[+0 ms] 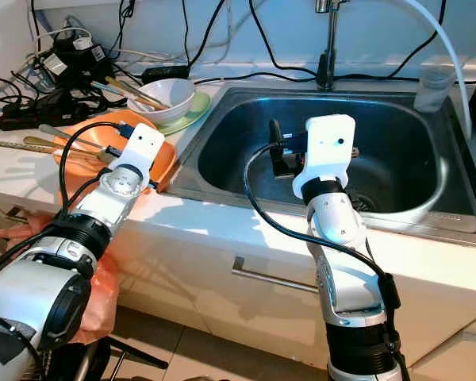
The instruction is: Kitchen organization
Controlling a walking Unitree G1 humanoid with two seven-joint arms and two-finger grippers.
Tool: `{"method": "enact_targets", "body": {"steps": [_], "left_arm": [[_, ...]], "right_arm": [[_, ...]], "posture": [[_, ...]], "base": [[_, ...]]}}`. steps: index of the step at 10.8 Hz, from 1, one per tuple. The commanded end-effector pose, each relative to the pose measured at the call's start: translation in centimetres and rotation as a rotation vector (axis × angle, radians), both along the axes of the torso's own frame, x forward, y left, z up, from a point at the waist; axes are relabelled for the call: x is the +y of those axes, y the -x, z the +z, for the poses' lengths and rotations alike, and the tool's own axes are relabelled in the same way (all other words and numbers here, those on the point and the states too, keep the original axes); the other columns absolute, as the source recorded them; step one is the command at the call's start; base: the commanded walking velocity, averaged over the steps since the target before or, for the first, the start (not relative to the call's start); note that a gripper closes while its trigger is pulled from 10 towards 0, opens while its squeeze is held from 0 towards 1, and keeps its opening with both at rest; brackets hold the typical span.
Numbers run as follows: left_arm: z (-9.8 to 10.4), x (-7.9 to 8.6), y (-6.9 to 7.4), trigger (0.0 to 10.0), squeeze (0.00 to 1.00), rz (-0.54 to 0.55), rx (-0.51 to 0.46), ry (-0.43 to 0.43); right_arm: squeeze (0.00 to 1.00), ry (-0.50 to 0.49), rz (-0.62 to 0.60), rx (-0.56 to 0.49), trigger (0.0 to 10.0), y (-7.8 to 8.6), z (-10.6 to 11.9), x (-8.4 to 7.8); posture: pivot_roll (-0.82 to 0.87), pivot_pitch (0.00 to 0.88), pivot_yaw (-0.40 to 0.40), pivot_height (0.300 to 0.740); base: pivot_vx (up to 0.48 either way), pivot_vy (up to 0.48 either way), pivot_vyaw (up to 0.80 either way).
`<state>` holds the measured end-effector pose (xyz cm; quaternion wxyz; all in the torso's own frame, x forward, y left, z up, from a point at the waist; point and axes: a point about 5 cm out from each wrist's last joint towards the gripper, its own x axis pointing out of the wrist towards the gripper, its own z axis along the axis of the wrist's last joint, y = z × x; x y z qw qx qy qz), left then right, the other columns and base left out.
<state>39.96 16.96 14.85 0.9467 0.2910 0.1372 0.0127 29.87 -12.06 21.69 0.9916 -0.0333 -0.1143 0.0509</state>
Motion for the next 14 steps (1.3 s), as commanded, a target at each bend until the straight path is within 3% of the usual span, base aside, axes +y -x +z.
{"method": "enact_targets", "body": {"steps": [1,3,6,7,10,11,12,14], "left_arm": [[-0.69,1.00,0.30,2.0,0.00,0.029,0.026,-0.037],[-0.36,0.92,0.18,2.0,0.00,0.010,-0.003,-0.089],[-0.58,1.25,0.27,2.1,0.00,0.024,0.009,-0.074],[-0.47,1.28,0.24,0.3,0.00,0.018,-0.006,-0.099],[-0.51,1.42,0.28,0.0,0.00,0.015,-0.013,-0.123],[-0.41,1.44,0.26,1.9,0.00,0.011,-0.021,-0.150],[-0.31,1.43,0.23,10.0,0.00,0.010,-0.033,-0.161],[0.12,1.21,0.15,10.0,0.00,-0.005,-0.086,-0.239]], "right_arm": [[0.00,-0.003,0.009,-0.022,10.0,0.28,0.54,0.25],[0.00,-0.001,0.011,-0.023,10.0,0.26,0.58,0.26],[0.00,-0.001,0.012,-0.022,10.0,0.28,0.57,0.33],[0.00,-0.001,0.012,-0.021,10.0,0.28,0.57,0.33],[0.00,0.001,0.014,-0.022,10.0,0.24,0.59,0.28],[0.00,0.001,0.013,-0.022,10.0,0.23,0.59,0.29],[0.00,0.001,0.013,-0.022,10.0,0.22,0.59,0.28],[0.00,0.000,0.014,-0.022,10.0,0.18,0.56,0.33]], "posture": [[-0.03,0.000,0.146,0.740],[-0.03,0.000,0.143,0.740],[-0.03,0.000,0.143,0.740],[-0.03,0.000,0.141,0.740],[-0.03,0.000,0.140,0.740],[-0.03,0.000,0.140,0.740],[-0.03,0.000,0.141,0.740],[-0.03,0.000,0.140,0.740]], "base": [[0.000,0.000,0.00],[0.000,0.000,0.00],[0.000,0.000,0.00],[0.000,0.000,0.00],[0.000,0.000,0.00],[0.000,0.000,0.00],[0.000,0.000,0.00],[0.000,0.000,0.00]]}}
